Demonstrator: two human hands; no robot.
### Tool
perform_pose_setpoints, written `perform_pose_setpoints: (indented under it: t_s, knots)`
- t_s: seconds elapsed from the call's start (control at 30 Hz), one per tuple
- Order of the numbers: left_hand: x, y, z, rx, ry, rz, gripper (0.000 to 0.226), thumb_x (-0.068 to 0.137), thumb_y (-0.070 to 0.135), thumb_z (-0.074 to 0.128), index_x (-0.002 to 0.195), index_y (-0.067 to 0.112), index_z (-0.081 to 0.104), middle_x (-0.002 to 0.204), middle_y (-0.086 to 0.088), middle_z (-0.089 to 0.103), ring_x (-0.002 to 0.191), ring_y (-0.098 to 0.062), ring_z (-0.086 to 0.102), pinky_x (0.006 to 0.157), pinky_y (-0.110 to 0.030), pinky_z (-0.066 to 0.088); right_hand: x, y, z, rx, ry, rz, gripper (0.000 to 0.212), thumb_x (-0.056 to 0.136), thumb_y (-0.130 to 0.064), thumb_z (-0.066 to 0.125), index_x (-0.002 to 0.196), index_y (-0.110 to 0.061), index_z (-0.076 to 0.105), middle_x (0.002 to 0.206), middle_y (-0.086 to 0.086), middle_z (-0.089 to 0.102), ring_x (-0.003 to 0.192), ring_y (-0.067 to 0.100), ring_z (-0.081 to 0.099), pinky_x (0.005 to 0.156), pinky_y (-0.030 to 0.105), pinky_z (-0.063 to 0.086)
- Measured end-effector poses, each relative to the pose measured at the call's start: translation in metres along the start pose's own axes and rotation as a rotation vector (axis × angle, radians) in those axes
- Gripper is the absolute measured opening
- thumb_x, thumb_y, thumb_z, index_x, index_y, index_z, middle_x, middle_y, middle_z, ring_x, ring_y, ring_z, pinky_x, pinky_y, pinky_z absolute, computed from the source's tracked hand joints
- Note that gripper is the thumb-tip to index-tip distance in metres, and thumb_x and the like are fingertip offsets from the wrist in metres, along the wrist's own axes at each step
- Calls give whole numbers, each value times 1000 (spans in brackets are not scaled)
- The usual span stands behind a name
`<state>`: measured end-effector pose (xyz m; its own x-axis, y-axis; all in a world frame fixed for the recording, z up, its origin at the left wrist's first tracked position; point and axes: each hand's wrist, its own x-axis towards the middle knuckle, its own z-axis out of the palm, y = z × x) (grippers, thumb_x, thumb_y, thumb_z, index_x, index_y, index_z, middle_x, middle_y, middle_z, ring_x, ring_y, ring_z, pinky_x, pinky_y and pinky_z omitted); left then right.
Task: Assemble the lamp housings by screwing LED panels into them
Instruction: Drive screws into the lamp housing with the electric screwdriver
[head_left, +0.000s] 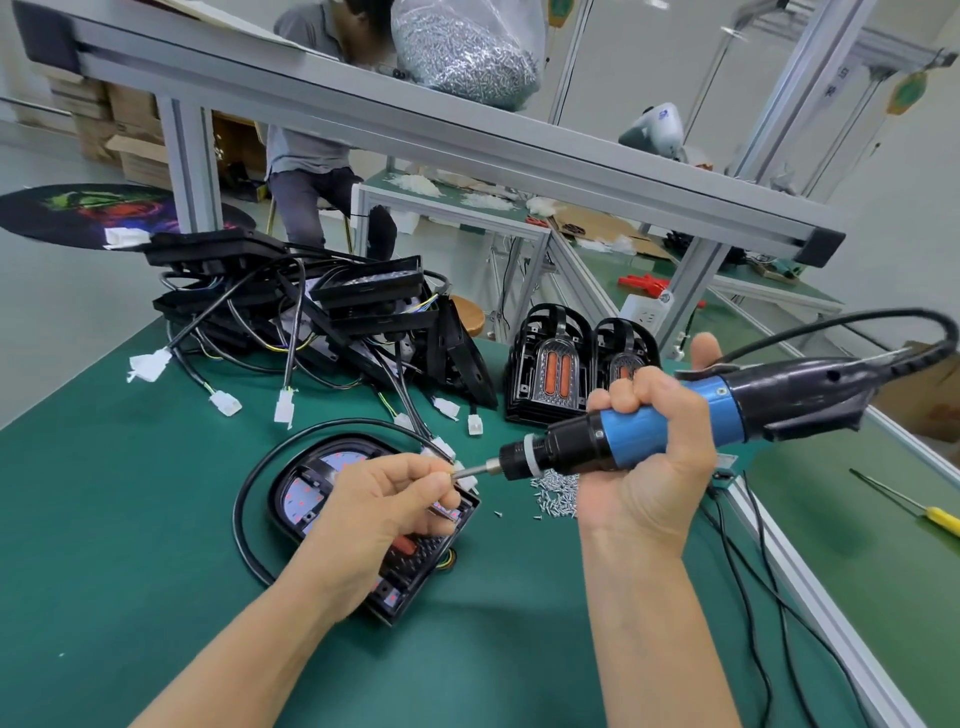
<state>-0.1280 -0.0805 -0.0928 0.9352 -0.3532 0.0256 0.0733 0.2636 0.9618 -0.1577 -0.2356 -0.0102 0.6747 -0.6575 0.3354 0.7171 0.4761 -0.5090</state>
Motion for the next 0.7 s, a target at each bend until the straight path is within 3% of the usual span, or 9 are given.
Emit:
perform_pose_setpoints:
  t_s: [0.13, 0.27, 0.4, 0.47, 0.53, 0.6, 0.7]
  knots:
    - [2, 2, 1, 33, 35, -8, 6, 73, 21, 71, 77, 20, 75, 73, -5, 71, 60, -17, 64, 76, -47, 36, 2, -1, 5, -22, -53, -36, 45, 73, -2, 52, 113, -23, 54, 61, -6, 45, 52, 8, 44, 58, 22, 45]
    - [0, -1, 1, 130, 91, 29, 23, 86, 7, 65, 79, 25, 76, 73, -5, 72, 62, -15, 65, 76, -51, 43, -2, 4, 6, -57, -33, -50, 46, 74, -2, 52, 115, -22, 54, 59, -6, 45, 52, 9, 45, 59, 22, 46]
    - [-3, 0, -2, 145, 69, 43, 15, 82, 16, 67, 86, 27, 77, 84, -3, 75, 76, -20, 65, 86, -61, 46, -3, 10, 3, -51, -41, -22, 48, 74, -1, 53, 118, -21, 52, 61, -5, 46, 53, 9, 45, 61, 23, 46]
    - [-2, 2, -6, 172, 31, 47, 22, 80, 15, 71, 95, 31, 75, 97, 1, 74, 87, -21, 66, 78, -53, 52, -1, 13, 3, -58, -40, -28, 47, 74, -1, 53, 117, -21, 53, 60, -6, 47, 53, 9, 46, 61, 23, 47]
    - [-2, 5, -15, 187, 41, 58, 42, 70, 20, 83, 105, 40, 71, 107, 7, 69, 91, -13, 63, 75, -33, 54, 2, 15, 2, -64, -57, -32, 45, 74, 0, 53, 114, -23, 55, 61, -5, 47, 53, 10, 47, 61, 24, 47]
    - [-2, 7, -30, 262, 157, 105, 56, 62, 22, 88, 109, 43, 67, 112, 14, 64, 100, -5, 60, 89, -23, 45, 5, 17, -1, -98, -83, -32, 46, 75, 0, 52, 114, -23, 55, 61, -5, 48, 53, 10, 48, 61, 24, 47]
    - [-1, 2, -61, 569, 432, 132, 58, 72, 22, 81, 123, 33, 56, 128, 12, 55, 124, -9, 46, 105, -30, 34, 9, 21, -8, -175, -112, -44, 47, 75, 2, 52, 117, -19, 53, 60, -5, 48, 52, 11, 48, 61, 25, 46]
